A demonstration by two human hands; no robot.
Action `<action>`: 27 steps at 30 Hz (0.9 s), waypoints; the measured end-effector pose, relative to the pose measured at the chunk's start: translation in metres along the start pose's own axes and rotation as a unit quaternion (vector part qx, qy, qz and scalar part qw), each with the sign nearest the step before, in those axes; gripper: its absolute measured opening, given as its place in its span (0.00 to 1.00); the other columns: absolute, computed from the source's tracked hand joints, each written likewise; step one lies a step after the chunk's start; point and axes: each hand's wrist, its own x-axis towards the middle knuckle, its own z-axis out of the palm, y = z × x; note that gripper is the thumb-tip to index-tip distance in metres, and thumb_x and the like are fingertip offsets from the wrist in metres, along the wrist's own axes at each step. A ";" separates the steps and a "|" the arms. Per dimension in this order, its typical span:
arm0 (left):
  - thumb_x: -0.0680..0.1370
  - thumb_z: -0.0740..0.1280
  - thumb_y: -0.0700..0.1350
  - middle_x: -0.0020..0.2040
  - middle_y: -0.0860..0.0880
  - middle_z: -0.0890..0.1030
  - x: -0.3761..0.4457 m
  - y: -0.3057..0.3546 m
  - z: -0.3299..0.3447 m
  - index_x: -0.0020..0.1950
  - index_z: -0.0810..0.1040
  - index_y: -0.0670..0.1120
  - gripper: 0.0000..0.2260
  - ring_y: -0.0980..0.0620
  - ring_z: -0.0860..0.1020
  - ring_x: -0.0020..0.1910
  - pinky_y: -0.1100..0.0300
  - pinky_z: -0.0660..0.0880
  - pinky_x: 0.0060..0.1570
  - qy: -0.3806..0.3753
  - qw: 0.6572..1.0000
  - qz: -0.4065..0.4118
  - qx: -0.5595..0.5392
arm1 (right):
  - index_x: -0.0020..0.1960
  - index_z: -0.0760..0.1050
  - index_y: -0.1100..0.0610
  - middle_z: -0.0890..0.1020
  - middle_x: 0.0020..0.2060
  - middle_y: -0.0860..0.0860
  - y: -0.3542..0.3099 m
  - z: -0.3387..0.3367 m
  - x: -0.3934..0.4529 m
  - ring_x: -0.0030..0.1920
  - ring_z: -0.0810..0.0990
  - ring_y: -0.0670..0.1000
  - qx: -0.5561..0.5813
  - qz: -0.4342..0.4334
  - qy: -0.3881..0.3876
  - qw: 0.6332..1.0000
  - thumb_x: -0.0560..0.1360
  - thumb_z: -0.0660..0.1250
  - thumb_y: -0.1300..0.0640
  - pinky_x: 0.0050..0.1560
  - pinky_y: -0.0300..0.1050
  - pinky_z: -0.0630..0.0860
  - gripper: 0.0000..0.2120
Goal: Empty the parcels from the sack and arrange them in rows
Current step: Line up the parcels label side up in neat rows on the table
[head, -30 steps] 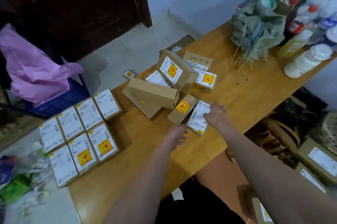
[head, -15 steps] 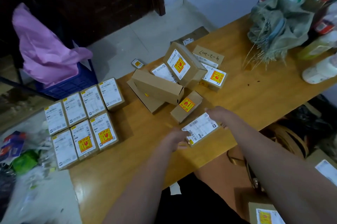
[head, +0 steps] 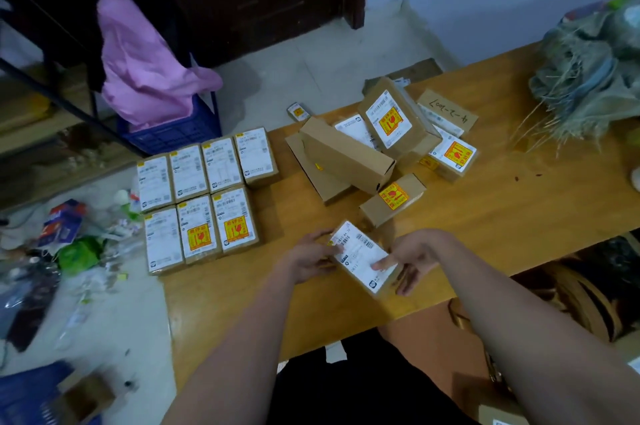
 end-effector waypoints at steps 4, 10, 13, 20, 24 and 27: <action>0.74 0.73 0.36 0.52 0.44 0.84 -0.014 0.005 -0.030 0.65 0.76 0.47 0.21 0.48 0.82 0.49 0.58 0.78 0.44 0.026 0.993 0.078 -0.079 | 0.75 0.64 0.57 0.72 0.70 0.56 -0.025 0.025 -0.003 0.65 0.76 0.58 -0.073 -0.067 0.016 0.995 0.59 0.81 0.42 0.62 0.59 0.76 0.51; 0.73 0.75 0.40 0.58 0.42 0.82 -0.026 0.004 -0.068 0.67 0.75 0.43 0.23 0.47 0.82 0.53 0.57 0.79 0.50 0.087 0.980 0.143 -0.105 | 0.74 0.64 0.57 0.83 0.57 0.53 -0.072 0.065 0.003 0.57 0.82 0.52 0.052 -0.186 0.086 0.977 0.73 0.75 0.56 0.54 0.54 0.77 0.33; 0.72 0.77 0.44 0.57 0.47 0.81 -0.033 0.004 -0.084 0.66 0.76 0.45 0.23 0.48 0.80 0.56 0.53 0.78 0.56 0.200 0.956 0.212 0.014 | 0.72 0.67 0.59 0.84 0.56 0.53 -0.090 0.082 0.010 0.56 0.82 0.54 0.047 -0.208 0.128 0.969 0.74 0.74 0.56 0.59 0.59 0.77 0.30; 0.76 0.70 0.41 0.65 0.46 0.77 -0.042 -0.006 -0.142 0.63 0.79 0.48 0.15 0.45 0.72 0.67 0.48 0.73 0.63 0.384 0.824 0.283 0.306 | 0.62 0.74 0.58 0.83 0.57 0.55 -0.129 0.111 0.030 0.53 0.83 0.57 0.055 -0.242 0.285 0.926 0.78 0.68 0.54 0.53 0.56 0.80 0.15; 0.75 0.70 0.41 0.67 0.45 0.76 -0.048 -0.019 -0.179 0.64 0.78 0.48 0.17 0.42 0.69 0.68 0.50 0.67 0.65 0.427 0.816 0.243 0.304 | 0.62 0.73 0.61 0.81 0.59 0.57 -0.148 0.125 0.040 0.55 0.82 0.59 0.039 -0.236 0.302 0.923 0.79 0.67 0.55 0.50 0.53 0.80 0.15; 0.75 0.69 0.41 0.70 0.44 0.71 -0.054 -0.027 -0.201 0.68 0.76 0.48 0.20 0.41 0.65 0.70 0.47 0.67 0.66 0.442 0.826 0.207 0.282 | 0.62 0.75 0.60 0.81 0.59 0.58 -0.159 0.129 0.049 0.56 0.82 0.60 -0.003 -0.215 0.325 0.921 0.79 0.68 0.54 0.56 0.58 0.79 0.15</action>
